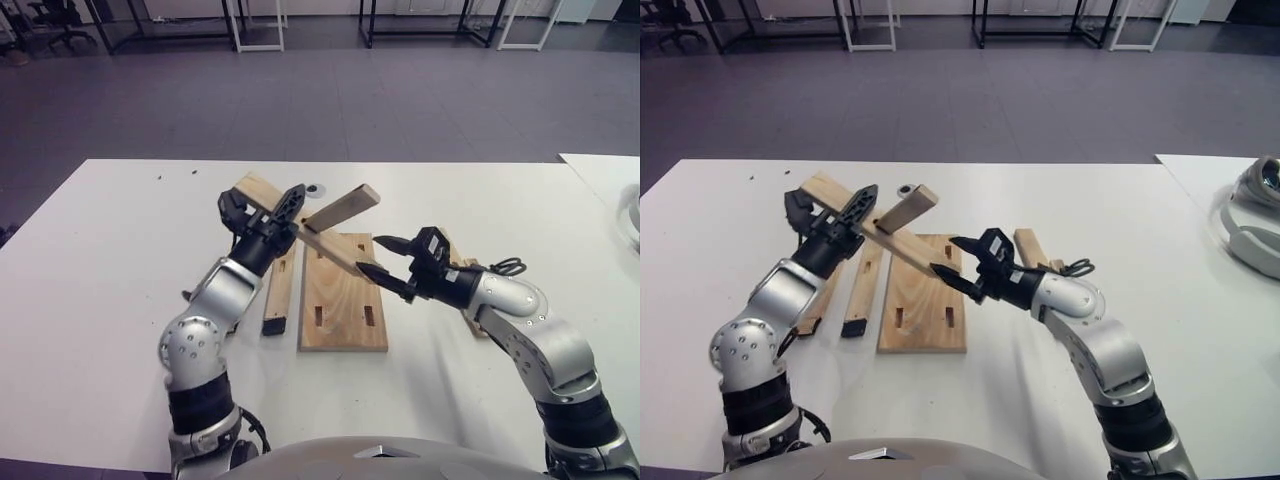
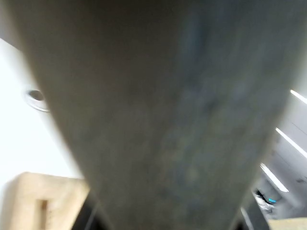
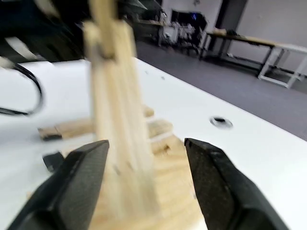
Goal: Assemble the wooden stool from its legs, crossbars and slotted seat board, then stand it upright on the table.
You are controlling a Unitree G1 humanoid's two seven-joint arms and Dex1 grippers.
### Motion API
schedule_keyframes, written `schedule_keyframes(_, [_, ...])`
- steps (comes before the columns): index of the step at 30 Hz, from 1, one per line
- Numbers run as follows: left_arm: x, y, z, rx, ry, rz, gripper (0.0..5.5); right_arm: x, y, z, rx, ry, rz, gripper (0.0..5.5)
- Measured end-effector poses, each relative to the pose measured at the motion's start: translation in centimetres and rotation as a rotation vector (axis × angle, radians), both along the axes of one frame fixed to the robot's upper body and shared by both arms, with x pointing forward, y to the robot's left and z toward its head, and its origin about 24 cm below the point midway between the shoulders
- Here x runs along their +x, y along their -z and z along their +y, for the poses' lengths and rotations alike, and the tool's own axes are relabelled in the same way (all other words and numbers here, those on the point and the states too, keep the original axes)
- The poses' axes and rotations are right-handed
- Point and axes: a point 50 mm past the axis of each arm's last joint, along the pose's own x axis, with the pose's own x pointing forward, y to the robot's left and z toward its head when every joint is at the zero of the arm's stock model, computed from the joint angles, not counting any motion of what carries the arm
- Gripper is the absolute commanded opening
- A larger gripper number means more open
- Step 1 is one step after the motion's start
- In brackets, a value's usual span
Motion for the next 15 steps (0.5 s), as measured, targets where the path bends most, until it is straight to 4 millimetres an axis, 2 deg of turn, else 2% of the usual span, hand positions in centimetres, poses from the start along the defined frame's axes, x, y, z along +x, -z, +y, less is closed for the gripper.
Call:
schedule_keyframes(2, [-2.0, 0.2, 1.4, 0.112, -0.080, 0.052, 1.01, -0.4, 1.4, -2.2, -0.121, 0.056, 0.040, 2.93])
schedule_keyframes(5, [-3.5, 0.2, 1.9, 0.210, -0.128, 0.103, 1.01, -0.6, 3.9, -3.3, -0.284, 0.077, 0.087, 2.93])
schedule_keyframes(6, [-3.8, 0.2, 1.9, 0.270, -0.145, 0.114, 1.01, -1.0, 5.2, -3.1, -0.322, 0.061, 0.122, 2.93])
schedule_keyframes(8, [-4.1, 0.7, 1.7, 0.353, -0.154, 0.133, 1.01, -1.4, 6.3, -2.3, -0.357, 0.021, 0.138, 2.93])
schedule_keyframes(15, [-4.5, 1.7, 1.7, 0.490, -0.230, 0.082, 1.01, -2.2, 7.6, 0.0, -0.331, -0.044, 0.175, 2.93])
